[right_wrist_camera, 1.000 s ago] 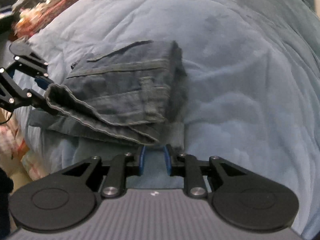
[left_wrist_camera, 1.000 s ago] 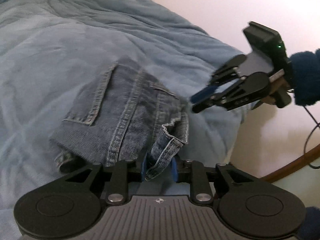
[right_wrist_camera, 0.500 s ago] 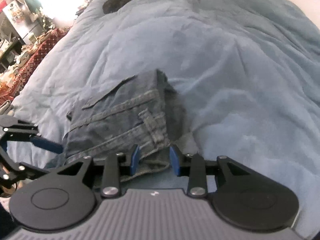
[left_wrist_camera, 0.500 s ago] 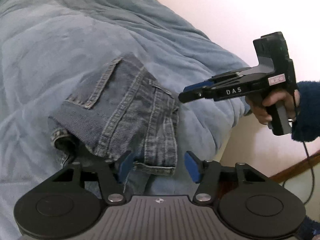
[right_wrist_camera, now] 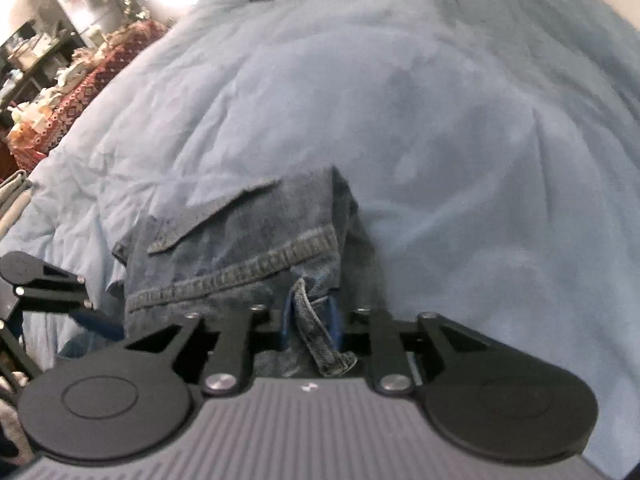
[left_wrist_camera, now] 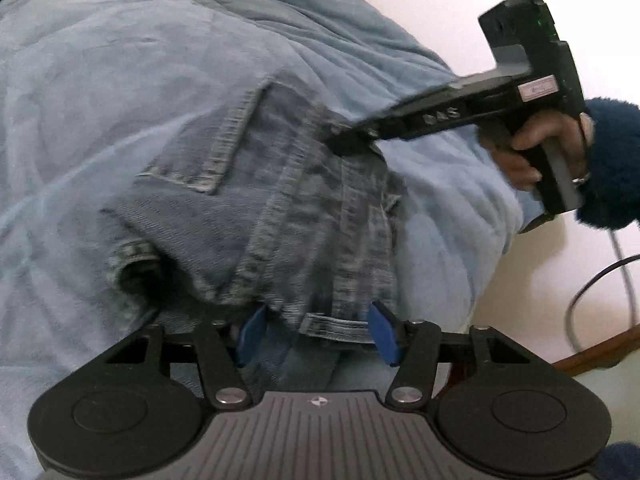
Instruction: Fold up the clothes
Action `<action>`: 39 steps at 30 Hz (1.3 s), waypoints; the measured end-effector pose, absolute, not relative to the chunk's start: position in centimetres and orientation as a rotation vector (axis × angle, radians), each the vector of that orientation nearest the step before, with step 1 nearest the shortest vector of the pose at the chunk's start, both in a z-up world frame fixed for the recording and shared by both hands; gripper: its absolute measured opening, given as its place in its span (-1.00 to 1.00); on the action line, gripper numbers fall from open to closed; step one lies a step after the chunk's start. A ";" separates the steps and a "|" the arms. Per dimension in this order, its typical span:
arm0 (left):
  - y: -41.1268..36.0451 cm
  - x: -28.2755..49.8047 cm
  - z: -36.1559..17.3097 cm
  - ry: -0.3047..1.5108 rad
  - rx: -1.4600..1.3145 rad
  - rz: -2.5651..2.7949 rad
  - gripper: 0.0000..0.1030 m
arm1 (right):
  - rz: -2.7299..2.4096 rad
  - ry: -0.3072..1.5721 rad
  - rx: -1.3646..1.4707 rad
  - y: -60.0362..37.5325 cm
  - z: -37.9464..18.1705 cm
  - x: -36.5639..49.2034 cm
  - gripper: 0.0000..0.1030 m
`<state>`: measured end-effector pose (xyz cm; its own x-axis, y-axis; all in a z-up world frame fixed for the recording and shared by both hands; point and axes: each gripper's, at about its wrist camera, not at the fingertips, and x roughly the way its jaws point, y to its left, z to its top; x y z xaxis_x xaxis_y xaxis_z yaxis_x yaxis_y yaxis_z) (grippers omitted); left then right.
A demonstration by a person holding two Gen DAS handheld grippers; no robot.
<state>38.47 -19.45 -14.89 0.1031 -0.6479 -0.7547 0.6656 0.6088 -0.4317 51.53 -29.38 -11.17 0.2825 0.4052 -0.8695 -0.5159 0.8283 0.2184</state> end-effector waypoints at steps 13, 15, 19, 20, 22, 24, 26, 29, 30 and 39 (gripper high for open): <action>-15.8 41.8 -16.1 1.027 0.125 -0.608 -0.04 | 0.571 1.092 -0.078 -24.2 -9.5 44.0 -0.46; -15.7 42.7 -16.8 1.035 0.109 -0.579 -0.25 | 0.556 1.111 -0.068 -24.0 -10.5 43.7 -0.46; -13.9 43.8 -16.9 1.044 0.065 -0.619 -0.39 | 0.579 1.128 -0.086 -23.7 -12.0 43.8 -0.48; -13.1 44.2 -16.9 1.050 0.050 -0.610 -0.52 | 0.589 1.128 -0.100 -23.6 -12.3 43.8 -0.48; -11.1 45.4 -16.8 1.070 -0.011 -0.602 -0.47 | 0.608 1.131 -0.126 -23.4 -12.9 43.9 -0.48; -9.9 46.2 -16.7 1.067 -0.012 -0.562 -0.75 | 0.621 1.134 -0.145 -23.3 -13.4 44.0 -0.48; -8.8 47.2 -16.3 1.022 0.060 -0.416 -0.94 | 0.620 1.138 -0.142 -23.4 -13.5 44.1 -0.49; -5.5 49.3 -15.7 1.021 -0.087 -0.327 -0.95 | 0.609 1.140 -0.113 -23.6 -13.5 44.0 -0.48; -4.6 49.5 -15.2 1.016 -0.132 -0.329 -0.94 | 0.604 1.141 -0.109 -23.6 -13.4 44.0 -0.48; -9.1 45.3 -13.0 1.010 -0.153 -0.650 -0.89 | 0.583 1.069 -0.105 -22.3 -12.2 43.5 -0.65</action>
